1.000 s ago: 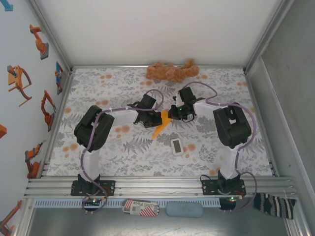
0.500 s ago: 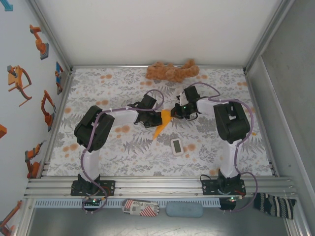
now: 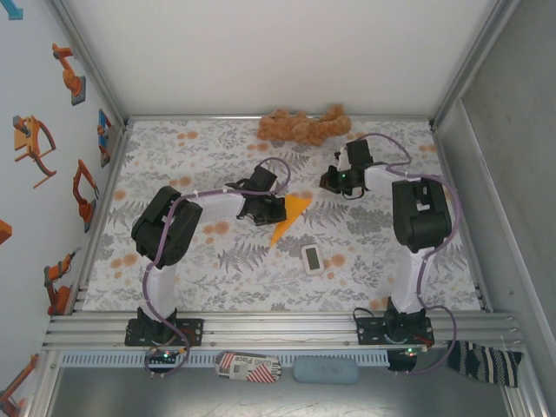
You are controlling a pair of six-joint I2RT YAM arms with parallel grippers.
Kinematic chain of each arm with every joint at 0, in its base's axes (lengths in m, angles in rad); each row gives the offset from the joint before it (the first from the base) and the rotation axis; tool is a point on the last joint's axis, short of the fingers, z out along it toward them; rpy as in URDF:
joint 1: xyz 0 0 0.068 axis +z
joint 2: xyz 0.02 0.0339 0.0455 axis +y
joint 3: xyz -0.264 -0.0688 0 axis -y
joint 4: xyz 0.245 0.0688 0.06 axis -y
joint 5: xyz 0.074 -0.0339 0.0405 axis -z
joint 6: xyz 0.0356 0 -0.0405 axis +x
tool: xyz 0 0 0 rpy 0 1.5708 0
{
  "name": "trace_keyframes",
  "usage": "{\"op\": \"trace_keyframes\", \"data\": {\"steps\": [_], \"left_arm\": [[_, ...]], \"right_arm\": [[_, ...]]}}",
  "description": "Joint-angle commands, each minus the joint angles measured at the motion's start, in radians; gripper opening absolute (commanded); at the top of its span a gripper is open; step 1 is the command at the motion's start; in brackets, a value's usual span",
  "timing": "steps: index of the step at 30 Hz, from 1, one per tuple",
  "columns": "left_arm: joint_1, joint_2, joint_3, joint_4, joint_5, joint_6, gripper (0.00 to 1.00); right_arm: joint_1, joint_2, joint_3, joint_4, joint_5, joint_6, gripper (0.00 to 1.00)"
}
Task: Fold a paper plane with a square sheet of paper (pick it up from the middle)
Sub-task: Fold the wing for the fifth time at the center of the table.
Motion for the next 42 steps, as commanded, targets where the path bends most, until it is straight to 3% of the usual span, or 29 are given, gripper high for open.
{"op": "trace_keyframes", "data": {"steps": [1, 7, 12, 20, 31, 42], "left_arm": [[-0.003, 0.053, -0.008, -0.162, -0.036, 0.032, 0.00], [0.002, 0.030, 0.059, -0.160, -0.012, 0.045, 0.02], [0.002, 0.016, 0.096, -0.153, 0.000, 0.049, 0.03], [-0.002, -0.075, 0.067, -0.092, 0.026, 0.020, 0.08], [-0.065, -0.193, -0.152, 0.033, 0.011, -0.149, 0.12], [-0.062, -0.181, -0.185, 0.019, -0.036, -0.125, 0.09]], "right_arm": [[0.041, -0.102, -0.084, 0.053, -0.060, 0.047, 0.01], [0.142, -0.107, -0.161, 0.117, -0.140, 0.117, 0.00], [0.189, -0.051, -0.148, 0.126, -0.134, 0.135, 0.00], [0.193, 0.024, -0.105, 0.061, -0.082, 0.112, 0.00], [0.192, 0.037, -0.098, 0.035, -0.054, 0.104, 0.00], [0.192, 0.042, -0.085, 0.025, -0.063, 0.092, 0.00]]}}
